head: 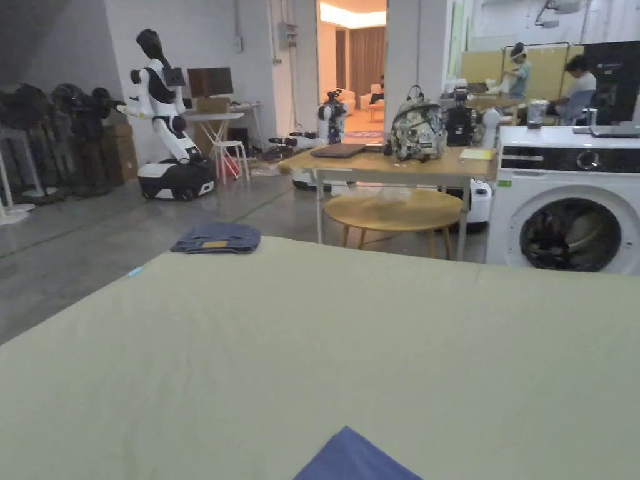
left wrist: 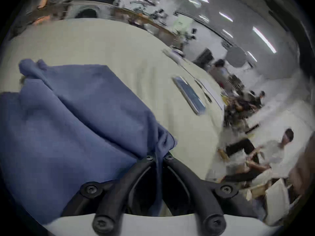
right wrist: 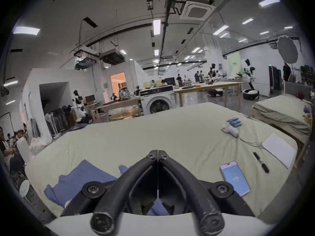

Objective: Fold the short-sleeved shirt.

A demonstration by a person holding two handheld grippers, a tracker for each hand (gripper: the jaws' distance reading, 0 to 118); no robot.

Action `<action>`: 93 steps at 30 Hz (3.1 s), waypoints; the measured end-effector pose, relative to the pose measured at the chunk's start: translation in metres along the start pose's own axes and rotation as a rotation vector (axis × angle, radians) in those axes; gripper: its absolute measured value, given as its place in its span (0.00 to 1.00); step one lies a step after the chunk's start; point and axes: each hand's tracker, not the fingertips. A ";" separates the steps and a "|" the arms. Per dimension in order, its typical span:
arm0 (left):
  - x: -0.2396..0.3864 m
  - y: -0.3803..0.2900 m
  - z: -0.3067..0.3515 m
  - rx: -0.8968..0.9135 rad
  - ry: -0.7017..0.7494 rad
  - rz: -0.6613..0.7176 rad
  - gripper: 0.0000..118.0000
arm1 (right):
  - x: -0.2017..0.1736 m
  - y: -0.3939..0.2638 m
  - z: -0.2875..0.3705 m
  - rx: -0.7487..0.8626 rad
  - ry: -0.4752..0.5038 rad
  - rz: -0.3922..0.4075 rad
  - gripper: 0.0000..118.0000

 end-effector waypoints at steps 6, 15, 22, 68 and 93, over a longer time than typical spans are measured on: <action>0.008 0.012 0.056 0.147 0.086 -0.156 0.47 | 0.002 -0.004 0.010 0.001 -0.027 0.020 0.00; -0.057 0.013 0.317 0.636 0.605 -0.168 0.00 | -0.016 -0.020 -0.004 -0.050 0.029 0.085 0.00; -0.098 0.012 0.360 0.526 0.728 -0.107 0.00 | -0.025 -0.027 -0.005 -0.070 0.060 0.093 0.00; -0.298 0.091 0.225 0.076 0.751 0.125 0.00 | 0.044 -0.139 -0.021 -0.476 -0.090 -0.432 0.05; -0.092 0.045 0.578 0.946 0.852 -0.097 0.00 | -0.061 0.149 -0.089 0.020 0.297 0.121 0.05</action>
